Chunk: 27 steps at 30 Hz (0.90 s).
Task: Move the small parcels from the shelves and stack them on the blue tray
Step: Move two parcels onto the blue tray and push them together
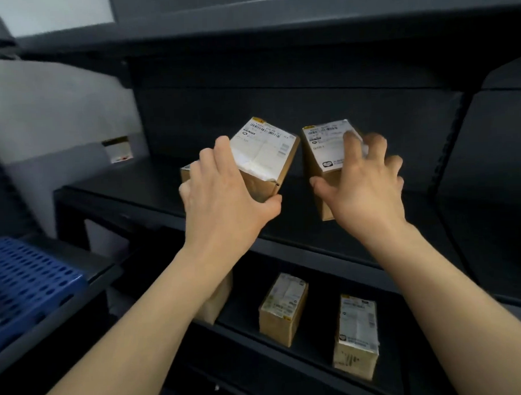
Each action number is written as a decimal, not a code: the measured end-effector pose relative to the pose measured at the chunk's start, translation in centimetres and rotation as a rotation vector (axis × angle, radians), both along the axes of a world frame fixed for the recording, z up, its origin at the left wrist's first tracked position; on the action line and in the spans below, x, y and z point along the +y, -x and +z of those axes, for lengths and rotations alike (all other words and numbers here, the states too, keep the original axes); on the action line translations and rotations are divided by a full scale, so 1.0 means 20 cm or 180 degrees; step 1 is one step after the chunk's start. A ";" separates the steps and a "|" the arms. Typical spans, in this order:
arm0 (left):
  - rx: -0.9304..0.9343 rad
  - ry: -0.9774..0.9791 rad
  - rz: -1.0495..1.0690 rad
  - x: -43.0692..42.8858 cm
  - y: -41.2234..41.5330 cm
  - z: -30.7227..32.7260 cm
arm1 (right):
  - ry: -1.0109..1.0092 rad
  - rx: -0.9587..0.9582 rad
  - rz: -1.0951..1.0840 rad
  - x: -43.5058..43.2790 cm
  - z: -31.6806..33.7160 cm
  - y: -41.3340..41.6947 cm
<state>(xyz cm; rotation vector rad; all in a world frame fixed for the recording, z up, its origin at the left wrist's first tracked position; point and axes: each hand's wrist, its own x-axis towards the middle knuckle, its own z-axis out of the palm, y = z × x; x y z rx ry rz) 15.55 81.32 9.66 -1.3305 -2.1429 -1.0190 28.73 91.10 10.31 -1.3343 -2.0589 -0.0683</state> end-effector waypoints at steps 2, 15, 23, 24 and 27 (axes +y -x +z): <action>-0.0015 -0.0003 0.0224 -0.10 -0.02 0.00 | -0.0044 0.0052 0.0283 -0.05 0.01 0.01; -0.0042 0.0110 0.1999 -1.00 0.02 -0.04 | 0.0103 0.0307 0.2186 -0.69 -0.05 0.42; -0.0161 0.0019 0.2707 -1.65 0.23 -0.05 | 0.0087 0.0265 0.2977 -1.31 -0.03 0.82; -0.0161 0.0011 0.2800 -1.75 0.26 -0.05 | 0.0096 0.0259 0.3078 -1.40 -0.03 0.87; -0.0172 0.0003 0.3083 -2.03 0.36 -0.05 | 0.0101 0.0231 0.3376 -1.67 -0.03 1.02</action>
